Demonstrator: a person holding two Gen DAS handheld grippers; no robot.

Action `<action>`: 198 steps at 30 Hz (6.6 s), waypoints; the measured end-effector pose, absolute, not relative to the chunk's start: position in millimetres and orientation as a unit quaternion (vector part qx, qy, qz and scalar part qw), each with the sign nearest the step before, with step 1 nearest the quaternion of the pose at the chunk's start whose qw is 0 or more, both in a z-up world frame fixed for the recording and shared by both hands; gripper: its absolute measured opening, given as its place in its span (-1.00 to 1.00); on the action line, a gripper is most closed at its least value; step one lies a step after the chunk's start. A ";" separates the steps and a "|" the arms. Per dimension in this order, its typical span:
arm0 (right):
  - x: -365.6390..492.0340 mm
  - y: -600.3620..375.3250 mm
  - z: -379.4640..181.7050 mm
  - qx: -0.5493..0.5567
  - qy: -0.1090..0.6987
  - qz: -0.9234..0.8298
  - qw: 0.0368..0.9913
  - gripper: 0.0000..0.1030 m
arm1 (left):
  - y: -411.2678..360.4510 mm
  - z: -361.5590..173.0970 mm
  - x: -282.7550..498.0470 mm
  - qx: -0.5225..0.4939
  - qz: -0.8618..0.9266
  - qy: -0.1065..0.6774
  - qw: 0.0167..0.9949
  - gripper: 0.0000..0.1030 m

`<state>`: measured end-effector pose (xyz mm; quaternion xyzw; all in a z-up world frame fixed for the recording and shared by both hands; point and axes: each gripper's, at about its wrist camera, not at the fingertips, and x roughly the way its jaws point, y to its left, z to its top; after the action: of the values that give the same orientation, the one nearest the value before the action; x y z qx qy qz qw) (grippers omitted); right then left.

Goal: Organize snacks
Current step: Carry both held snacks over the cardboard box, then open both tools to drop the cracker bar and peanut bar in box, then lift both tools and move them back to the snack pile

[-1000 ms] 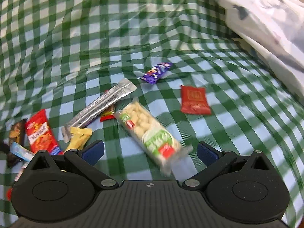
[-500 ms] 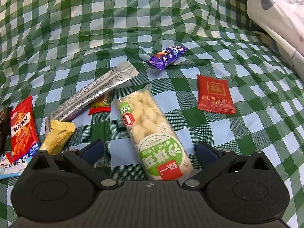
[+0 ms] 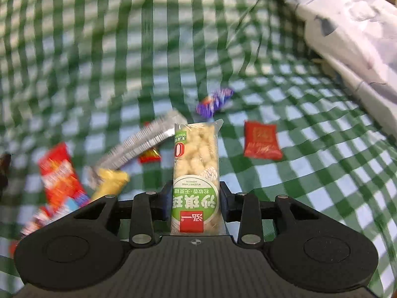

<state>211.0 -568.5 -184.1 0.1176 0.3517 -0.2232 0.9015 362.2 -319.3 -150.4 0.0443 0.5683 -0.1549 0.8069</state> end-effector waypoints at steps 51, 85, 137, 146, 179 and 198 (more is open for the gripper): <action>1.4 -204.2 -14.0 0.087 0.348 0.032 0.933 -0.26 | 17.2 -17.0 68.2 -0.009 -0.094 0.460 0.883 -0.16; 142.0 -190.7 -44.1 0.089 0.371 0.057 0.923 -0.26 | 13.4 -31.5 218.4 0.006 -0.070 0.464 0.883 -0.16; 168.1 -212.3 -60.4 0.115 0.387 0.008 0.915 0.70 | -9.1 -27.9 258.0 0.114 -0.050 0.497 0.859 0.99; 100.9 -234.0 -11.3 0.124 0.334 -0.027 0.934 0.70 | -16.8 102.0 172.9 0.106 -0.110 0.440 0.885 1.00; -23.8 -348.5 24.3 0.159 0.235 -0.179 0.942 0.75 | -142.3 238.4 19.5 0.139 -0.274 0.285 0.908 1.00; -34.7 -448.8 -8.7 0.190 0.259 -0.264 0.909 0.75 | -278.0 187.0 75.1 0.199 -0.309 0.321 0.873 1.00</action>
<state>-34.7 -448.8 -8.7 0.1901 0.2590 -0.2644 0.9093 75.1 -278.0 187.0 0.1991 0.3213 -0.3092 0.8726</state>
